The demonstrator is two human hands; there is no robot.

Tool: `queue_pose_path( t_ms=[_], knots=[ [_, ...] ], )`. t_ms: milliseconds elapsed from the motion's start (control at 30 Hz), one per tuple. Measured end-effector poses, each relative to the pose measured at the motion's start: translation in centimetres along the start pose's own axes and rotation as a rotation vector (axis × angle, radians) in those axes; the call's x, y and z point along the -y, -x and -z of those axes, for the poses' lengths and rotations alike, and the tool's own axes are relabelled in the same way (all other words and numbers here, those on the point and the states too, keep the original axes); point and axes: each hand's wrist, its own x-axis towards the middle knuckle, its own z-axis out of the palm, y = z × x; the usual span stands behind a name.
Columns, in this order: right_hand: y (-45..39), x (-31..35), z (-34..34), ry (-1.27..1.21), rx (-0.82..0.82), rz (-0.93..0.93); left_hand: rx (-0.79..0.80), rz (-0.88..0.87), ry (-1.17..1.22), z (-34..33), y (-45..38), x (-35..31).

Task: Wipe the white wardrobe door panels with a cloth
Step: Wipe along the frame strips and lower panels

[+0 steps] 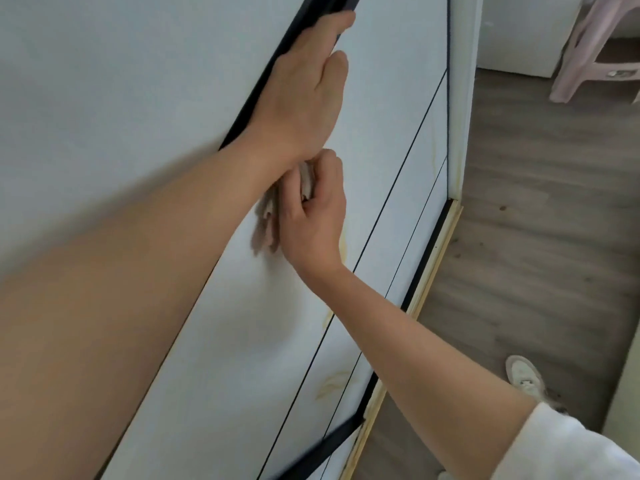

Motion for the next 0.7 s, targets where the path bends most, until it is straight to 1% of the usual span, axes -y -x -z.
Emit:
queue_pose_path(
  t_ms=[67, 100, 133, 167, 233, 267, 300, 333, 367, 400, 433, 533, 567, 600, 633, 667, 700],
  knots=[
    [0.2, -2.4, 0.3, 0.054, -0.04, 0.086, -0.005, -0.013, 0.01, -0.1, 0.0, 0.2],
    [0.4, -4.6, 0.6, 0.095, -0.077, 0.062, 0.001, -0.031, 0.015, -0.2, -0.1, 0.1],
    [0.8, -7.5, 1.0, 0.127, -0.115, -0.03, 0.004, -0.048, 0.017, -0.3, -0.3, 0.3],
    [1.2, -10.3, 1.6, 0.152, -0.167, -0.183, 0.003, -0.057, 0.018, -0.2, -0.4, 0.3],
    [1.7, -15.5, 2.9, 0.201, -0.269, -0.585, -0.003, -0.065, 0.0, 0.0, -0.5, 0.4],
    [1.7, -17.3, 3.6, 0.236, -0.281, -0.776, -0.005, -0.07, -0.007, 0.0, -0.5, 0.4],
    [1.4, -18.4, 4.2, 0.282, -0.268, -0.91, -0.003, -0.068, -0.009, -0.1, -0.5, 0.3],
    [1.0, -18.4, 4.4, 0.333, -0.247, -0.987, -0.001, -0.059, -0.013, -0.2, -0.4, 0.2],
    [0.5, -17.7, 4.2, 0.352, -0.235, -0.985, -0.004, -0.047, -0.02, -0.2, -0.4, 0.1],
    [0.1, -16.1, 3.9, 0.336, -0.233, -0.904, -0.013, -0.03, -0.026, -0.2, -0.4, 0.1],
    [0.0, -13.6, 3.3, 0.291, -0.23, -0.767, -0.024, -0.023, -0.029, -0.1, -0.4, 0.1],
    [0.4, -4.3, 0.8, 0.034, -0.112, -0.226, -0.03, -0.082, -0.018, 0.0, -0.4, 0.0],
    [0.6, -2.6, 0.2, 0.003, -0.082, -0.029, -0.022, -0.099, -0.004, -0.2, -0.5, 0.2],
    [0.7, -1.7, 0.0, 0.024, -0.069, 0.146, -0.021, -0.103, 0.0, -0.3, -0.5, 0.3],
    [0.8, -3.1, -0.2, 0.083, -0.068, 0.244, -0.032, -0.09, -0.009, -0.4, -0.6, 0.5],
    [1.0, -5.4, 0.0, 0.136, -0.078, 0.24, -0.04, -0.085, -0.021, -0.4, -0.7, 0.6],
    [1.4, -8.4, 0.4, 0.175, -0.098, 0.105, -0.042, -0.085, -0.023, -0.4, -0.7, 0.7]
  ],
)
